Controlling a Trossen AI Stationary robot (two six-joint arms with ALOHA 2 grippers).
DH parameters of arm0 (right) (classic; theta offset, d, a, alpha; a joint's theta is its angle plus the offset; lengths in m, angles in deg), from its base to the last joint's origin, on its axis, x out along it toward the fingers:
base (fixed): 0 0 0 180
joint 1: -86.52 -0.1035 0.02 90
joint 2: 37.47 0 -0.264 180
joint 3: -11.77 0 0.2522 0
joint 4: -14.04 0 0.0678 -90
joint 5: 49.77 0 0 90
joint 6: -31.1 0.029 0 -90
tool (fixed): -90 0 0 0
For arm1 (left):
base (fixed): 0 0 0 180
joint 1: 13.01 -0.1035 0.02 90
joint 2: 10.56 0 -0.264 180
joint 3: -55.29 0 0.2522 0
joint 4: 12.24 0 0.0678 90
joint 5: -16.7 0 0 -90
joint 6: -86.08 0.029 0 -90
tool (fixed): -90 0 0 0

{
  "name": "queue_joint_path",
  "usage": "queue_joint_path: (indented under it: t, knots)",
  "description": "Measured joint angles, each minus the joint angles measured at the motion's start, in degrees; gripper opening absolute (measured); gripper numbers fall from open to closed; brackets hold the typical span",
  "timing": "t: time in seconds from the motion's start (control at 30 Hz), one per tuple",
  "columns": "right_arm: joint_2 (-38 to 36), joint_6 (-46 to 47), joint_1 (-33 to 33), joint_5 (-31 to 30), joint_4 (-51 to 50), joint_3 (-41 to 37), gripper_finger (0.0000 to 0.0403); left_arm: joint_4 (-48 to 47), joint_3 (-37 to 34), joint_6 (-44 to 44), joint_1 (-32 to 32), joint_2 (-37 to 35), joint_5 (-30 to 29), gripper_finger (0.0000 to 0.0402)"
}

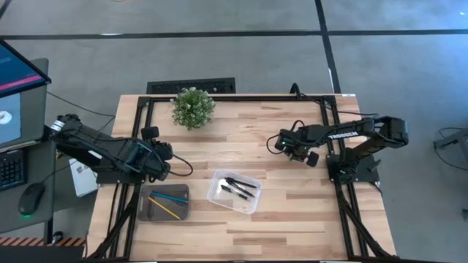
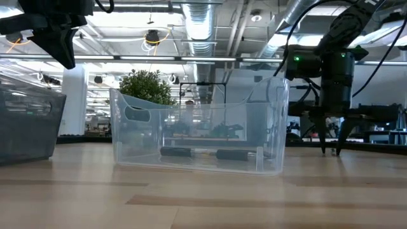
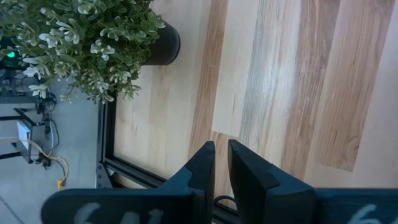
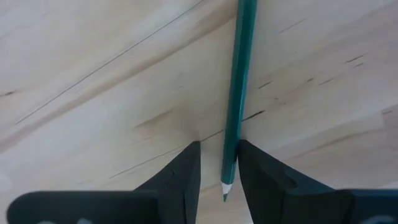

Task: Sort pens & pencils
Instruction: Put the green pencil into the black bin

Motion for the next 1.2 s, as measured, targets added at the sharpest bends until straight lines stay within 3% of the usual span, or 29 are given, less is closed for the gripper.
queue_joint_path:
  t: [0.23,0.6,0.97,1.2]
  knots:
    - [-0.03,3.0,0.0,-0.24,-0.1,-0.78,0.0121,0.0,0.0,-0.28,0.0,0.0,0.0,0.0036]
    - [-0.59,3.66,0.0,0.55,0.34,-2.62,0.0058,0.0,0.0,-0.39,0.0,0.0,0.0,0.0036]
    - [-0.61,-14.21,-0.03,-0.09,-0.11,-2.29,0.0045,0.0,0.0,-0.3,0.0,0.0,0.0,0.0036]
    - [0.04,-20.11,-0.57,-2.01,-1.18,-0.68,0.0045,0.17,0.0,-0.25,0.0,0.0,-0.35,0.0036]
